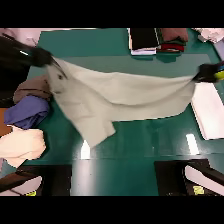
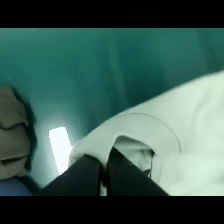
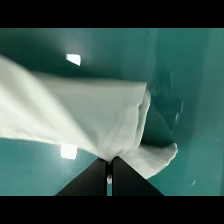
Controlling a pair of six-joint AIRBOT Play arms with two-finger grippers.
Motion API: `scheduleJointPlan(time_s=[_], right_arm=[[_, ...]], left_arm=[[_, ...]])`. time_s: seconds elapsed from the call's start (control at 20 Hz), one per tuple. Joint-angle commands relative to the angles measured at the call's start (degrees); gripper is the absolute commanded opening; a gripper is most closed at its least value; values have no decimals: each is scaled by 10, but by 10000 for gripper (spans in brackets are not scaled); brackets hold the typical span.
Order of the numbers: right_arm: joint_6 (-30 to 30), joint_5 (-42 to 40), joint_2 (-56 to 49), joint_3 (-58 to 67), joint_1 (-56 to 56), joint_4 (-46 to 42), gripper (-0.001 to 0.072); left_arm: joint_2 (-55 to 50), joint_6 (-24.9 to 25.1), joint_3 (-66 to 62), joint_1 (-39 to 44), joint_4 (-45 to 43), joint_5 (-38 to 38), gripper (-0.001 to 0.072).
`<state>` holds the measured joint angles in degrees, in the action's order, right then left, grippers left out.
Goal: Fold the shirts.
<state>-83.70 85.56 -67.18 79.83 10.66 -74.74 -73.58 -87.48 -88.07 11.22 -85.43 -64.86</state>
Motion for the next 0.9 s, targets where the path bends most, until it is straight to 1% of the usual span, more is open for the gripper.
scheduleJointPlan(time_s=[0.0, 0.1, 0.15, 0.2, 0.25, 0.35, 0.4, 0.5, 0.65, 0.75, 0.85], right_arm=[[-5, -73, -107, -50, -27, -17, 14], [-5, -85, -156, -15, -28, -13, 18], [-7, -84, -175, 10, -28, -13, 138], [-8, -80, -188, 37, -25, -13, 358], [-8, -73, -195, 62, -20, -13, 389], [-2, -54, -187, 94, -12, -13, 388], [3, -47, -172, 95, -5, -13, 388], [5, -46, -129, 69, 3, -13, 387], [9, -61, -63, -3, 12, -13, 387], [9, -72, -30, -49, 12, -13, 387], [9, -78, -5, -84, 12, 4, 387]], left_arm=[[-114, 9, 38, 0, 3, 74, 25], [-129, 8, 37, -4, 4, 106, 27], [-127, 4, 34, -10, 5, 112, 217], [-125, 2, 24, -19, 4, 103, 520], [-122, -2, 7, -33, 4, 76, 550], [-106, -2, -24, -72, 7, -4, 550], [-90, 0, -21, -93, 17, -32, 550], [-50, 1, 22, -123, 26, -53, 550], [-7, 1, 144, -133, 59, -35, 550], [-4, 15, 227, -133, 125, -4, 550], [-5, 30, 301, -133, 196, 54, 549]])
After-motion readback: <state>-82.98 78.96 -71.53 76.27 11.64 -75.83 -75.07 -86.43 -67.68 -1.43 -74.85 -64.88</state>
